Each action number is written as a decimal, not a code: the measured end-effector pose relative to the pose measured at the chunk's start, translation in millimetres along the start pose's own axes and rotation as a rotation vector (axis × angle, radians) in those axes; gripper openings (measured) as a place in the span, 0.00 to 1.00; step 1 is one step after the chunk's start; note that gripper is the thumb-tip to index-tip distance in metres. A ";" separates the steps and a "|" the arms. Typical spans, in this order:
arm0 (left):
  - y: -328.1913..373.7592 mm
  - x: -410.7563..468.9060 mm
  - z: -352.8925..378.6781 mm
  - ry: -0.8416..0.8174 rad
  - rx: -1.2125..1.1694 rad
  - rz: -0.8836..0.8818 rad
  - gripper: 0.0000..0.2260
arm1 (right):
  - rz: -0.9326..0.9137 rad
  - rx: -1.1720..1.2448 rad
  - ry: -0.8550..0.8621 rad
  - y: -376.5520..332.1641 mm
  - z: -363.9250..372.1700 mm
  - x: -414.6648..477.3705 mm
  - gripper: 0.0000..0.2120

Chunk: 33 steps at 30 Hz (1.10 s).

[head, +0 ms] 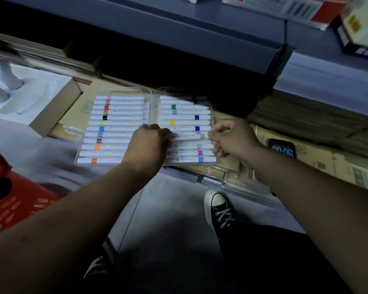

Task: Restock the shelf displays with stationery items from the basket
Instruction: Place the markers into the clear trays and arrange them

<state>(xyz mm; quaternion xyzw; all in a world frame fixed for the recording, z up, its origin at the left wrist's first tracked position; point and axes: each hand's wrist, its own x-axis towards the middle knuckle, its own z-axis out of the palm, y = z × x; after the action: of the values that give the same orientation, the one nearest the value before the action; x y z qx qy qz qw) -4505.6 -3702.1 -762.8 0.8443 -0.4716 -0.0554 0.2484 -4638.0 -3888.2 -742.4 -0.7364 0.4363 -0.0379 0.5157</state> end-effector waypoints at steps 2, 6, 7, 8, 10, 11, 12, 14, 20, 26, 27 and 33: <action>-1.9 0.9 0.2 0.023 0.049 0.009 0.10 | 0.003 0.000 -0.017 1.7 0.1 3.0 0.03; -3.4 -2.4 2.1 0.020 0.060 0.028 0.07 | 0.054 0.054 -0.076 2.9 -5.2 6.3 0.01; -4.0 -3.3 1.9 0.022 0.053 0.032 0.07 | 0.057 0.073 -0.102 2.3 -7.2 6.9 0.01; -4.4 -3.8 1.3 0.026 0.047 0.032 0.06 | 0.059 0.095 -0.131 2.0 -9.5 7.4 0.02; -4.0 -4.2 -0.7 0.023 0.027 0.019 0.06 | 0.066 0.120 -0.182 2.1 -14.3 7.3 0.05; -3.5 -4.2 -1.4 0.020 0.011 0.010 0.07 | 0.068 0.122 -0.199 2.8 -16.1 6.7 0.05; -3.5 -3.7 -2.0 0.017 -0.008 -0.005 0.07 | 0.070 0.120 -0.209 3.4 -16.9 6.4 0.06; -2.5 -2.2 -3.1 0.016 -0.050 -0.054 0.07 | 0.081 0.117 -0.204 4.4 -16.3 6.2 0.06; -3.3 -0.5 -4.7 -0.015 -0.055 -0.094 0.07 | 0.118 0.113 -0.089 3.7 -6.8 6.8 0.03; 4.7 -6.2 -7.6 -0.107 0.013 -0.056 0.10 | 0.222 0.038 0.019 4.3 -1.0 8.8 0.11; 7.3 -7.9 -7.9 -0.134 0.017 -0.040 0.10 | 0.233 0.042 0.015 4.0 -1.1 9.9 0.12; 17.8 -8.0 -11.1 -0.156 -0.084 -0.210 0.08 | 0.197 -0.010 0.005 2.1 -0.7 8.7 0.09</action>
<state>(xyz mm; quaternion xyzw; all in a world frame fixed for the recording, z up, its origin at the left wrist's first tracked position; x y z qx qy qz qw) -4520.0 -3699.2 -745.8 0.8710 -0.3958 -0.1663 0.2388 -4634.2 -3894.8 -747.2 -0.6924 0.5079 0.0135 0.5122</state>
